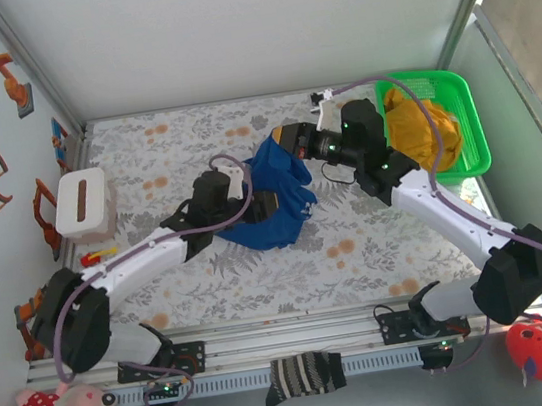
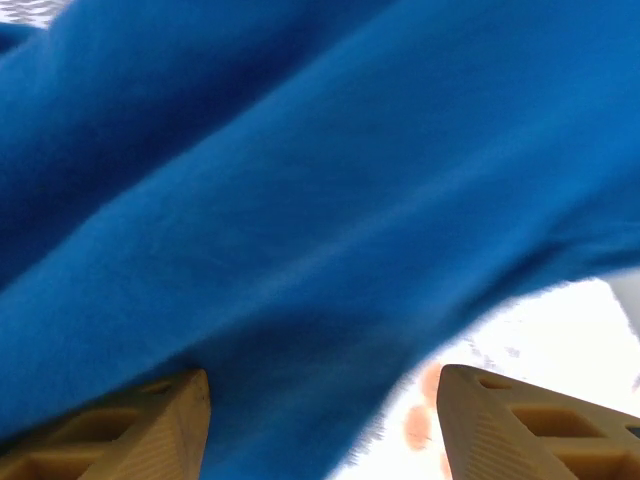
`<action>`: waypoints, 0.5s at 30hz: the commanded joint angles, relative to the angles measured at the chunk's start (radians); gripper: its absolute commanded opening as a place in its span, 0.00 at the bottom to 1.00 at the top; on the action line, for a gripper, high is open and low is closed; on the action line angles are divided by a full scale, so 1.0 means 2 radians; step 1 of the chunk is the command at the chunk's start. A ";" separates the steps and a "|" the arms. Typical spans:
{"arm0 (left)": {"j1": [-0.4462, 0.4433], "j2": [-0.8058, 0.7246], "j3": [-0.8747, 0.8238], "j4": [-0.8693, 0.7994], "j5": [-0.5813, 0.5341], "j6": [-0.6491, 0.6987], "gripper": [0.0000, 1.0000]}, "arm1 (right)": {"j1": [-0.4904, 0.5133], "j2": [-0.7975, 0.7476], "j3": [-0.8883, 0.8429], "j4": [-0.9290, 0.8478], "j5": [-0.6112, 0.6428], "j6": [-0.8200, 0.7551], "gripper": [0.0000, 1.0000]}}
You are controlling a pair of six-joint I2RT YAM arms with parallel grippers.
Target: Fold the inside-out t-shirt
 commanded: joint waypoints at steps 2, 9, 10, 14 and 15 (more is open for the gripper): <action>0.018 0.054 0.051 -0.010 -0.044 0.044 0.45 | -0.004 -0.028 0.014 0.024 0.012 0.018 0.00; 0.133 0.058 0.125 -0.068 0.057 0.094 0.00 | -0.023 -0.083 0.060 -0.052 0.031 -0.008 0.00; 0.147 0.060 0.142 -0.081 0.076 0.101 0.00 | -0.023 -0.083 0.058 -0.051 0.032 -0.008 0.00; 0.176 0.077 0.196 -0.125 0.162 0.126 0.19 | -0.023 -0.069 0.015 -0.003 0.032 0.021 0.00; 0.177 0.079 0.200 -0.133 0.170 0.128 0.28 | -0.022 -0.065 0.001 0.014 0.030 0.030 0.00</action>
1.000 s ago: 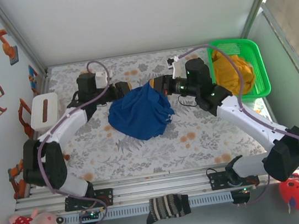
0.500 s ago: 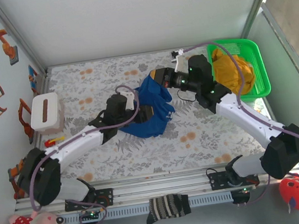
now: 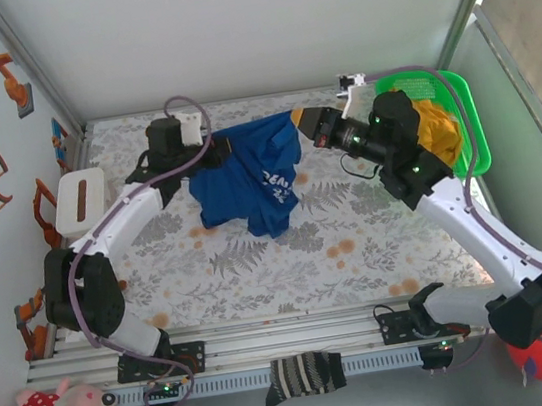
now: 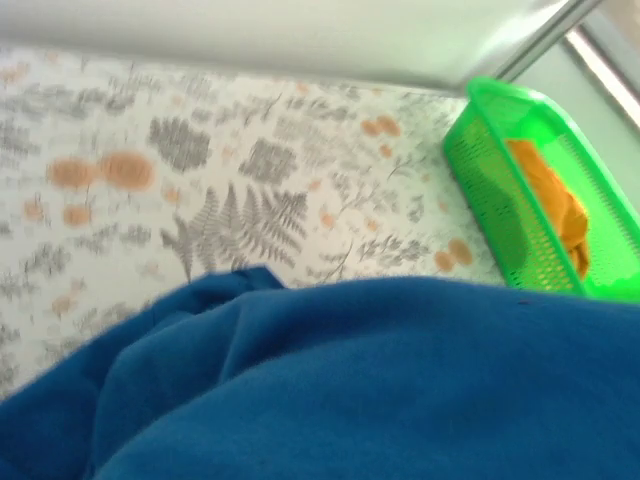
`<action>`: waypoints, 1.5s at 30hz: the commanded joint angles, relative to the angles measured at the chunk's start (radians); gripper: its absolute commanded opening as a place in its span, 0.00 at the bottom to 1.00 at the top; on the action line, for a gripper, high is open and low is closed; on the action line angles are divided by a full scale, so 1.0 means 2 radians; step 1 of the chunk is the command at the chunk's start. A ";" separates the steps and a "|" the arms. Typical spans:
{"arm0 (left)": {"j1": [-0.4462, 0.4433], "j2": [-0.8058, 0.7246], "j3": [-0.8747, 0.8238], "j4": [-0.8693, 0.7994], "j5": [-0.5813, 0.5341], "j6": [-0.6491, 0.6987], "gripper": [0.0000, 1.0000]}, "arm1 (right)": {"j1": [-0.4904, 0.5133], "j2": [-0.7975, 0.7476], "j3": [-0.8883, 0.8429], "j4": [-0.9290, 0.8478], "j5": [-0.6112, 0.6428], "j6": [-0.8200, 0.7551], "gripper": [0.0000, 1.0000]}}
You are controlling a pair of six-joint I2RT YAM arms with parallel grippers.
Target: Fold the inside-out t-shirt
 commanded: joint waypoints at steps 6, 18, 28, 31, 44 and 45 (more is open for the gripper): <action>0.003 -0.036 -0.068 -0.009 0.089 -0.020 0.52 | -0.002 0.056 -0.096 0.141 -0.005 0.069 0.00; -0.145 -0.101 -0.179 0.078 -0.082 -0.061 0.60 | -0.001 0.083 -0.129 0.187 -0.004 0.097 0.00; -0.167 -0.012 -0.111 0.104 -0.078 -0.065 0.60 | 0.006 0.080 -0.126 0.183 0.002 0.099 0.00; -0.175 -0.002 -0.104 0.108 -0.081 -0.065 0.61 | 0.005 0.080 -0.126 0.182 0.003 0.098 0.00; -0.171 0.038 -0.097 0.118 -0.102 -0.079 0.33 | 0.005 0.066 -0.119 0.156 0.007 0.084 0.00; -0.165 0.037 -0.098 0.121 -0.094 -0.079 0.21 | 0.005 0.064 -0.117 0.143 0.012 0.077 0.00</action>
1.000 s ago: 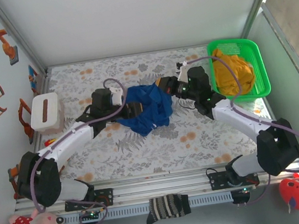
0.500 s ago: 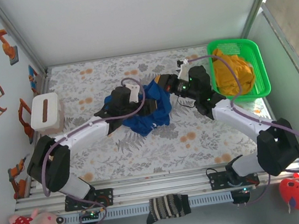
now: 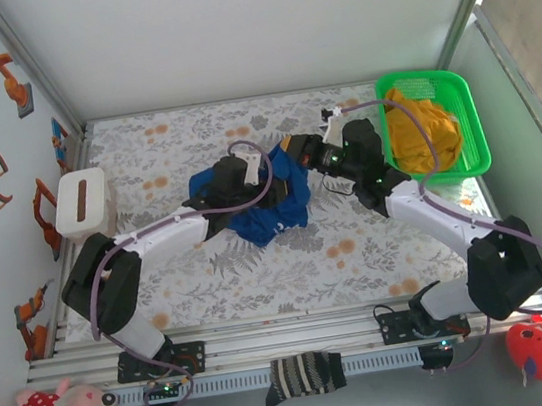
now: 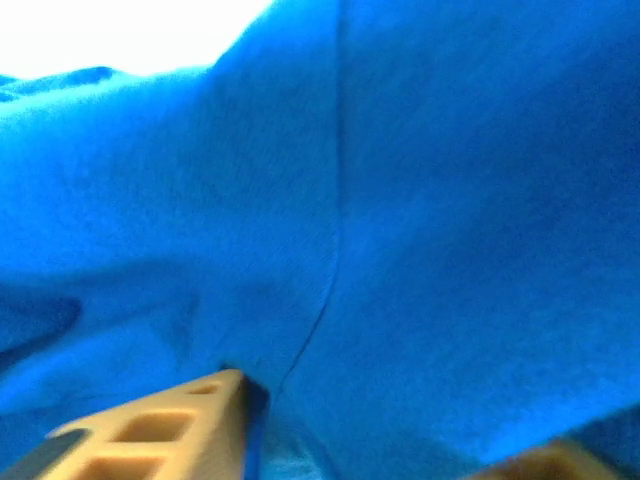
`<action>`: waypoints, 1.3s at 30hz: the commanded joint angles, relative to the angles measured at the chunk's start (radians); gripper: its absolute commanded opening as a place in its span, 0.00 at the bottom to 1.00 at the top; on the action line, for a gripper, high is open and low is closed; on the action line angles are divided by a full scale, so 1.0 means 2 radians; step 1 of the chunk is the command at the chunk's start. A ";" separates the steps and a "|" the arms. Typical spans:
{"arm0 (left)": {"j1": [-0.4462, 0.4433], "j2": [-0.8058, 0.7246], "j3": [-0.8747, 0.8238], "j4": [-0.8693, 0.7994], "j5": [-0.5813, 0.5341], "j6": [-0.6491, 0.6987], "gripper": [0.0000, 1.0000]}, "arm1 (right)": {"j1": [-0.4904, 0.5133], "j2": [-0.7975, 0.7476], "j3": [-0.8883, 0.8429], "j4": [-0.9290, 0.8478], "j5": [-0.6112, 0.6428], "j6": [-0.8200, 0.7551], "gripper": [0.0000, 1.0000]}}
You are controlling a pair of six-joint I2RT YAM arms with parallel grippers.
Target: Fold the inside-out t-shirt
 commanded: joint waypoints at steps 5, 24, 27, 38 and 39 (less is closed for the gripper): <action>0.039 -0.050 -0.017 0.037 0.071 0.005 0.00 | -0.014 -0.032 0.005 -0.063 0.053 -0.050 0.00; 0.109 -0.075 -0.074 0.104 0.293 -0.043 0.00 | -0.051 0.043 -0.050 -0.079 0.028 -0.096 0.48; 0.114 -0.072 -0.077 0.109 0.300 -0.046 0.00 | -0.049 0.004 -0.075 -0.097 0.035 -0.098 0.50; 0.117 -0.074 -0.069 0.100 0.303 -0.046 0.00 | -0.012 0.028 -0.085 -0.067 0.034 -0.098 0.56; 0.117 -0.076 -0.068 0.098 0.303 -0.046 0.00 | -0.010 0.037 -0.081 -0.062 0.030 -0.097 0.56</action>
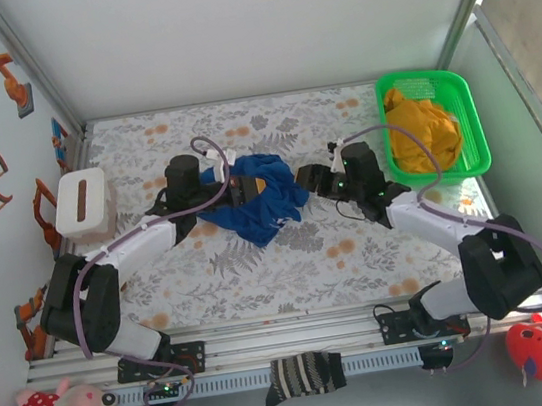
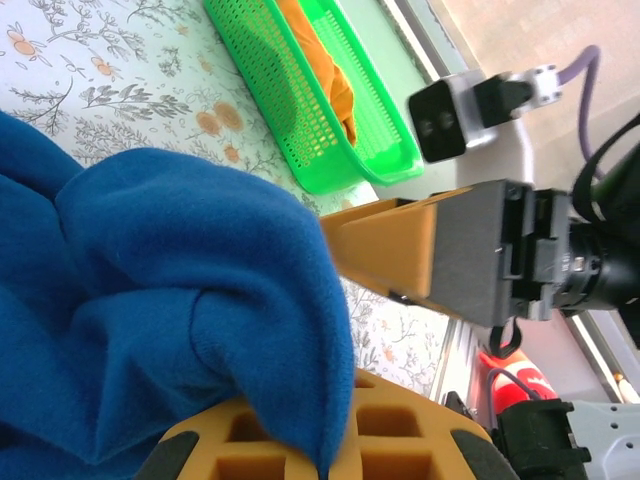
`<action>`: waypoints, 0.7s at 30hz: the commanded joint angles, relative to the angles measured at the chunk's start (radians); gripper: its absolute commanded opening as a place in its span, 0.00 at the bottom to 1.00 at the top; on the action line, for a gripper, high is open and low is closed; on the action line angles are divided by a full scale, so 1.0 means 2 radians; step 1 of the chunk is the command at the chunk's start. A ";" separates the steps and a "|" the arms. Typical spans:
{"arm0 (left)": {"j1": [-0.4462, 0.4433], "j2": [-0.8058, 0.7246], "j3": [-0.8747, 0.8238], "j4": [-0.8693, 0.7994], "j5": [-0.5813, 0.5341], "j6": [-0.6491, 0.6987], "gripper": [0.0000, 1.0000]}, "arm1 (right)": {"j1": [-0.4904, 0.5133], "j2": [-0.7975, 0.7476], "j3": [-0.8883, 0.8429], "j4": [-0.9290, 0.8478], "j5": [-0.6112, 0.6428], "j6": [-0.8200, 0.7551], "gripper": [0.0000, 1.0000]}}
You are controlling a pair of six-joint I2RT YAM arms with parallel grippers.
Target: Fold the inside-out t-shirt
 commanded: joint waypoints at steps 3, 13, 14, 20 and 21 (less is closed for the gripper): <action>0.003 -0.007 0.008 0.004 0.016 -0.002 0.00 | 0.006 0.051 0.021 0.036 -0.021 -0.006 0.56; 0.014 -0.006 -0.002 -0.009 0.027 0.010 0.00 | 0.006 0.048 0.067 0.015 -0.049 -0.026 0.00; 0.020 -0.005 -0.004 -0.007 0.028 0.011 0.00 | 0.006 0.034 0.069 0.007 -0.052 -0.028 0.00; 0.065 0.017 0.006 -0.012 0.047 0.020 0.00 | 0.006 -0.059 0.090 -0.027 -0.097 -0.027 0.00; 0.073 0.024 0.011 -0.014 0.051 0.021 0.00 | 0.006 -0.072 0.096 -0.033 -0.104 -0.026 0.00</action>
